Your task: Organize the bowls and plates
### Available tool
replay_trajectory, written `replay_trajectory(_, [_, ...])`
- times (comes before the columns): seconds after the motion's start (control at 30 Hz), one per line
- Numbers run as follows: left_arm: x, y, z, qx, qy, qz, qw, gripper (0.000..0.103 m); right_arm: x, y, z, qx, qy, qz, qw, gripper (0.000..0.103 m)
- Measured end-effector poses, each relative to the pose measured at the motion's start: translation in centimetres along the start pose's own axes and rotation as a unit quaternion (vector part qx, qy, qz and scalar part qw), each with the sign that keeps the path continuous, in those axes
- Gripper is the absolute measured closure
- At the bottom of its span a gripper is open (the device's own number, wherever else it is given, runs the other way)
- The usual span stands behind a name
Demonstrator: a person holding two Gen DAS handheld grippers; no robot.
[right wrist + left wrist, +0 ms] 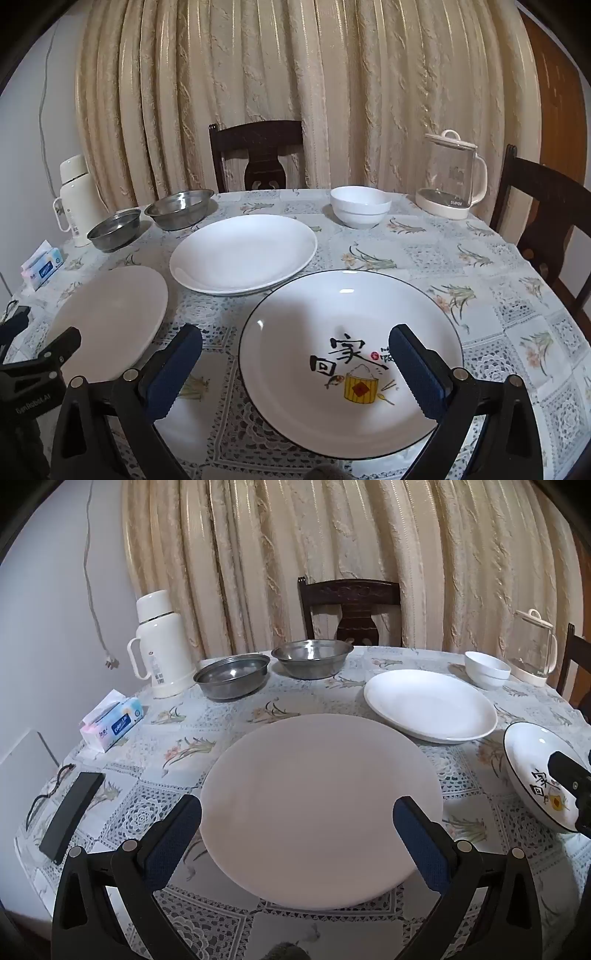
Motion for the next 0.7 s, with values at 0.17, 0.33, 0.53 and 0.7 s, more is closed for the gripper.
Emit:
replay_trajectory(0.17, [0.2,0.1,0.1,0.001,-0.005,-0.003,1.0,0.0,0.0,-0.1,0.1,-0.003,0.004,0.006,1.0,0.0])
replay_trajectory(0.33, [0.3,0.2,-0.1,0.0,-0.005,0.001,1.0,0.0,0.5,0.1,0.5,0.006,0.003,0.003,1.0,0.0])
replay_trajectory(0.53, [-0.1,0.2,-0.4,-0.005,-0.002,0.001,1.0,0.0,0.6,0.2,0.3,0.01,0.003,0.005,1.0,0.0])
replay_trajectory(0.7, [0.5,0.4,0.1,-0.006,0.0,0.006,1.0,0.0,0.6,0.2,0.1,0.013,0.002,0.007,1.0,0.0])
Point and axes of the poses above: each gripper's, at about its wrist camera, not at the fingertips, and x roughly the way its jaws point, z to its left, y to its underside, the point moved 3 cm from there along x, roughly the way its jaws point, and after that the axes turned 11 degrees about x, right-handed, at the moved point
